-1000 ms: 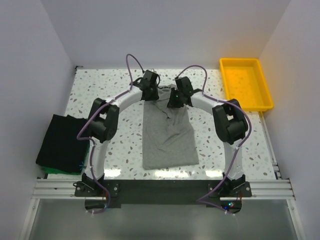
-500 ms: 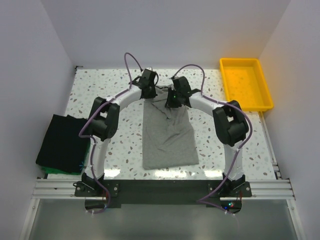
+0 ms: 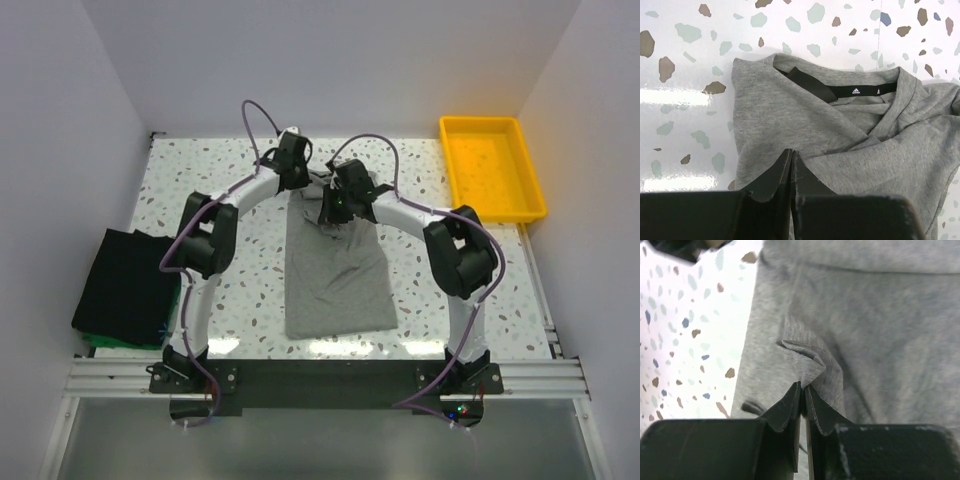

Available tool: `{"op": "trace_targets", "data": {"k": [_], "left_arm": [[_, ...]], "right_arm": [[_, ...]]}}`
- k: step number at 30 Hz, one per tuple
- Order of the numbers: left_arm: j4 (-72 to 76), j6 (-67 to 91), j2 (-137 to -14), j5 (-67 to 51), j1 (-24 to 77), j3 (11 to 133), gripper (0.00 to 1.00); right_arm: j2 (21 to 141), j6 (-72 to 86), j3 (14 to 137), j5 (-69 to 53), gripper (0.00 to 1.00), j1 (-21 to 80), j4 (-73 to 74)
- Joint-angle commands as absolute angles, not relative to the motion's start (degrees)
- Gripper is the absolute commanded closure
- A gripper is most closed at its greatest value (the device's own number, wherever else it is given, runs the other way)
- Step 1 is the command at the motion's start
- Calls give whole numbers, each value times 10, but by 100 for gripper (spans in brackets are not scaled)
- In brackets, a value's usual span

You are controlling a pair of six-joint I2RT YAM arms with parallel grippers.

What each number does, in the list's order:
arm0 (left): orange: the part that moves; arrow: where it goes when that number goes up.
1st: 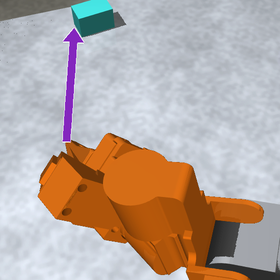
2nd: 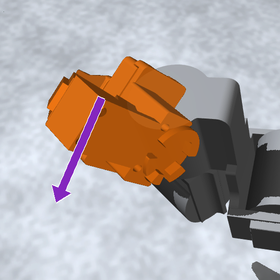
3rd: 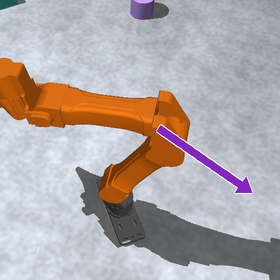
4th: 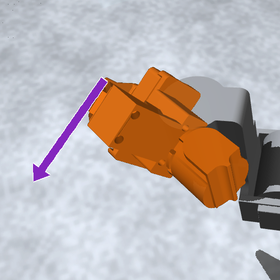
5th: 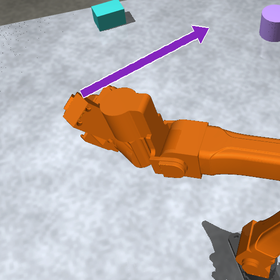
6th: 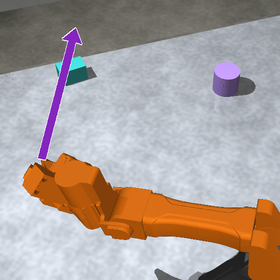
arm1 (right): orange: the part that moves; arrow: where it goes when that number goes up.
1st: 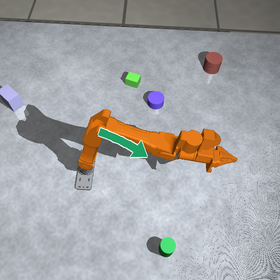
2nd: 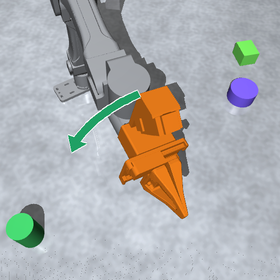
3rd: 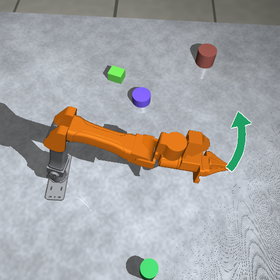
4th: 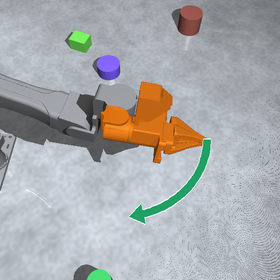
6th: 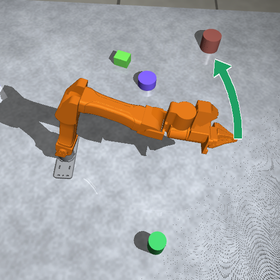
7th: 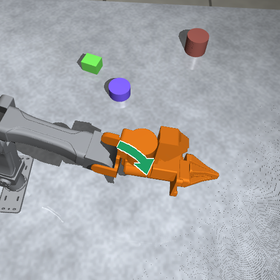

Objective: Fold and stack the t-shirts
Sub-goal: Fold the tshirt

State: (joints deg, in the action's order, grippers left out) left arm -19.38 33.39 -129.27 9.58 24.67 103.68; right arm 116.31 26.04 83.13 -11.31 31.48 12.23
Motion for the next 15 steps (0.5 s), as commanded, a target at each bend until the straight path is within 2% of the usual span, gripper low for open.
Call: {"op": "trace_targets", "data": {"k": [1,11,14,15], "left_arm": [[-155,331,-1285,94,237,1055,95],[-143,333,-1301,79,227,1073,95],[-141,332,-1297,68,225,1072,93],[-141,331,-1295,63,226,1072,90]], "right_arm": [[1154,235,837,-136,89,330,97],[1182,214,853,-166,88,345,89],[1193,203,864,-179,78,347,91],[1194,199,868,-171,69,346,96]]}}
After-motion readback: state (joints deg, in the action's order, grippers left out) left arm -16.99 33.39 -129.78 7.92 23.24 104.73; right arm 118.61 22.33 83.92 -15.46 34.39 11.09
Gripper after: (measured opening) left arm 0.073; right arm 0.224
